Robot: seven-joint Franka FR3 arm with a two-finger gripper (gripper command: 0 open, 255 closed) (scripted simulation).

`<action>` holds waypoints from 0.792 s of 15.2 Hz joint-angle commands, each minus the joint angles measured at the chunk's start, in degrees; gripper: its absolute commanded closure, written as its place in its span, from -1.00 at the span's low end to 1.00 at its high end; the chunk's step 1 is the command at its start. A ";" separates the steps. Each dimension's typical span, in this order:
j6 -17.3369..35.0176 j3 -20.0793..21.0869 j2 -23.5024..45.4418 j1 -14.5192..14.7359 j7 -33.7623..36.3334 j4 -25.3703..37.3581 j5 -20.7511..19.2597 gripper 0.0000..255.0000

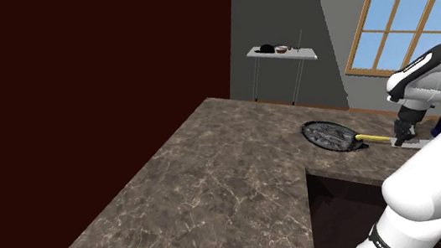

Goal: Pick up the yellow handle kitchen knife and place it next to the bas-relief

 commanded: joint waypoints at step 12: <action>0.53 -0.26 0.59 0.21 -0.38 -0.05 0.52 -1.00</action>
